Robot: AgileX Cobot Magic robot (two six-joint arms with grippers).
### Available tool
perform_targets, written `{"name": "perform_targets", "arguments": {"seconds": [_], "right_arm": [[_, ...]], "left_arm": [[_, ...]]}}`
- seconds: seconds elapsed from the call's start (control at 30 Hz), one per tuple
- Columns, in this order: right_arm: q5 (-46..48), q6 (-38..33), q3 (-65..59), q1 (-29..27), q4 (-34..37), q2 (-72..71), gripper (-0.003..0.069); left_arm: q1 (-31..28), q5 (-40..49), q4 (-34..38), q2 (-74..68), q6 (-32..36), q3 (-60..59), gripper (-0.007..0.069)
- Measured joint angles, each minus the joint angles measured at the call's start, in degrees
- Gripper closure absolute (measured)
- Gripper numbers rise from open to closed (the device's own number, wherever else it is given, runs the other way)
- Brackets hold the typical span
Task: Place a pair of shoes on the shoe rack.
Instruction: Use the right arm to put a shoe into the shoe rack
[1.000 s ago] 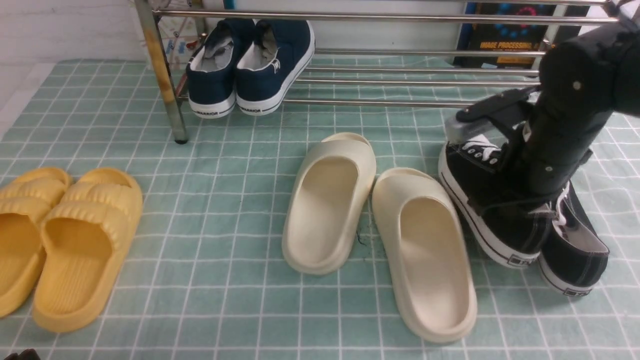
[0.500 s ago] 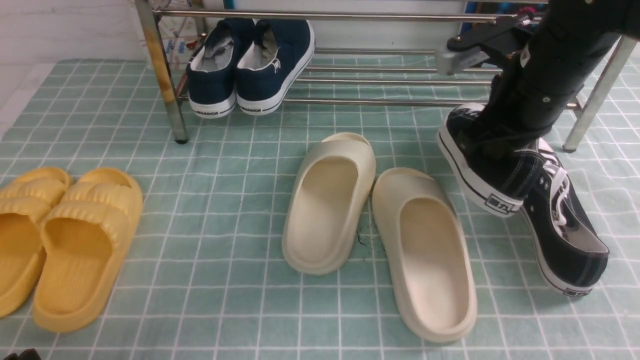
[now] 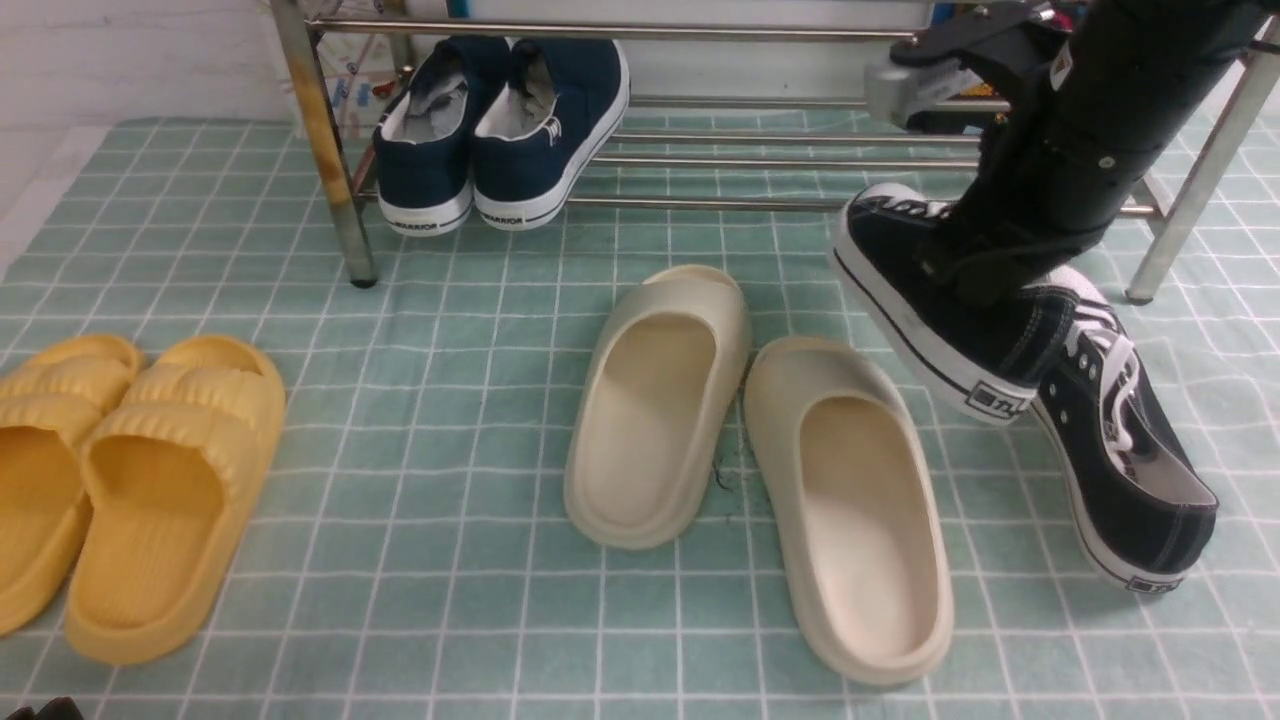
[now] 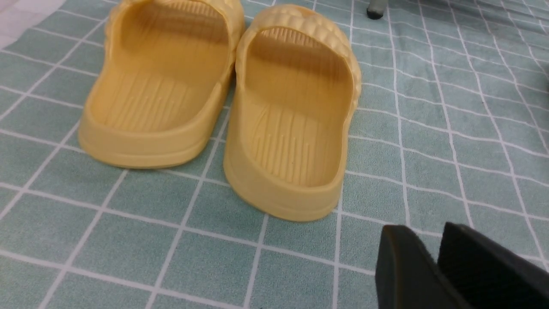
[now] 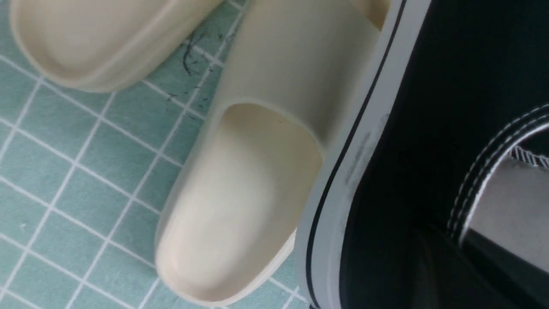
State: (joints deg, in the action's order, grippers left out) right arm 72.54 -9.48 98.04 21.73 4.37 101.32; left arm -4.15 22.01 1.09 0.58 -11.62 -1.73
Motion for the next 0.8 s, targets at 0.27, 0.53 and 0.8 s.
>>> {"name": "perform_targets", "arguments": {"seconds": [0.27, 0.53, 0.8], "right_arm": [[0.08, -0.05, 0.00, 0.00, -4.37, -0.14, 0.0644], [-4.50, -2.91, 0.01, 0.00, -10.80, 0.72, 0.0644], [-14.03, -7.19, 0.06, 0.00, -14.54, 4.62, 0.0644]], "left_arm": [[0.00, 0.00, 0.00, 0.00, 0.00, 0.00, 0.0475], [0.00, 0.00, 0.00, 0.00, 0.00, 0.00, 0.0470], [0.00, 0.00, 0.00, 0.00, 0.00, 0.00, 0.0460]]}}
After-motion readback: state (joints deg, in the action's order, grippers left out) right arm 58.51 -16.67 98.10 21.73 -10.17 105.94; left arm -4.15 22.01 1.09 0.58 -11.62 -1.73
